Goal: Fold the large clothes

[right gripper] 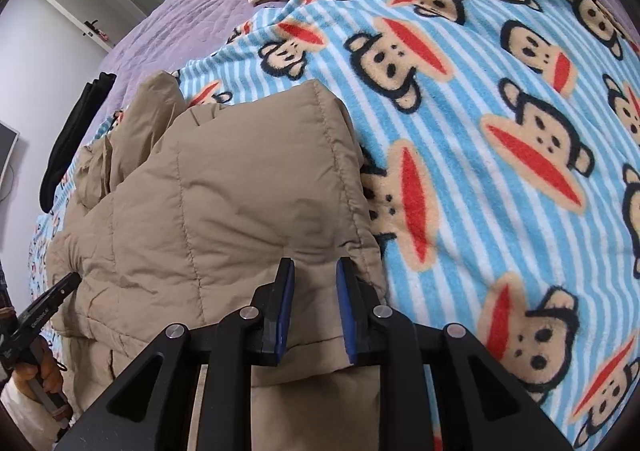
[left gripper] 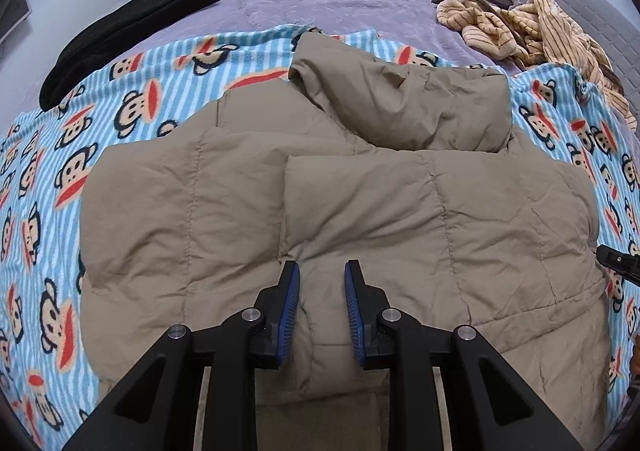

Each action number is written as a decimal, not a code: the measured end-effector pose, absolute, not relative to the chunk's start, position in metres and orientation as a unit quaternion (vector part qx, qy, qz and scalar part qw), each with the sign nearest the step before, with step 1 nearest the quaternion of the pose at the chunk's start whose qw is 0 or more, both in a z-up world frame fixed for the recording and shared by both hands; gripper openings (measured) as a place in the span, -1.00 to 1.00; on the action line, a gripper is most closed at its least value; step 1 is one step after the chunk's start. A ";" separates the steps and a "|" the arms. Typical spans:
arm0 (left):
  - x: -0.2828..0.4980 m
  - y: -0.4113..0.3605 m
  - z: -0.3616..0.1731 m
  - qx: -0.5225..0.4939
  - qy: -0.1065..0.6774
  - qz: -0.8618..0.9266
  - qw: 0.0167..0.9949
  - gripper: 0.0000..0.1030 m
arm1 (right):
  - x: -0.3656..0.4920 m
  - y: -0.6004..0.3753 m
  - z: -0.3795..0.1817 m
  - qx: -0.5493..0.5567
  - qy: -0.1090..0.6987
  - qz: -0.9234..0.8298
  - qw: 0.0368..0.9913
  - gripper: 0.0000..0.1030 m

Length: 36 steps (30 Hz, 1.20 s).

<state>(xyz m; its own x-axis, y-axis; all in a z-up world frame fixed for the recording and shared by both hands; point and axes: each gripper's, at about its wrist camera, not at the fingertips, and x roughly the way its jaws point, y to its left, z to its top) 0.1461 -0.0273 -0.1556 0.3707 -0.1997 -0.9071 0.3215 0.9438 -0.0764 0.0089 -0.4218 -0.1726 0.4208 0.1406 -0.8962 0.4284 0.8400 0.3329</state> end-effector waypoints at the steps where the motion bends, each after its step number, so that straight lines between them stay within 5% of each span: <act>1: 0.142 -0.026 -0.154 0.057 0.540 -0.154 0.825 0.00 | 0.004 -0.421 -0.168 0.271 0.528 -0.089 0.800 -0.36; 3: 0.132 -0.023 -0.149 0.057 0.537 -0.141 0.830 0.64 | -0.005 -0.418 -0.161 0.273 0.524 -0.088 0.802 -0.24; 12: 0.088 -0.019 -0.138 0.061 0.551 -0.123 0.823 0.65 | -0.046 -0.405 -0.147 0.295 0.535 -0.081 0.787 0.05; 14: 0.078 -0.017 -0.134 0.065 0.553 -0.111 0.823 1.00 | -0.056 -0.402 -0.147 0.300 0.541 -0.076 0.782 0.09; 22: 0.038 -0.004 -0.123 0.067 0.571 -0.077 0.815 1.00 | -0.089 -0.388 -0.142 0.313 0.551 -0.052 0.772 0.36; 24: 0.029 0.002 -0.122 0.065 0.578 -0.073 0.810 1.00 | -0.098 -0.381 -0.142 0.321 0.555 -0.046 0.766 0.62; 32: -0.008 0.026 -0.121 0.044 0.610 -0.087 0.787 1.00 | -0.126 -0.354 -0.134 0.346 0.567 -0.034 0.747 0.63; 36: -0.027 0.040 -0.115 0.030 0.615 -0.096 0.782 1.00 | -0.142 -0.341 -0.131 0.369 0.564 -0.037 0.738 0.99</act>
<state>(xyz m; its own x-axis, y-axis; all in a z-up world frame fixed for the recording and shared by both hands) -0.0265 0.0400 -0.1152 0.2254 -0.1132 -0.9677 0.1877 0.9797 -0.0709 -0.1418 -0.3405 -0.1308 0.3621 0.3620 -0.8590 0.4708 0.7243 0.5038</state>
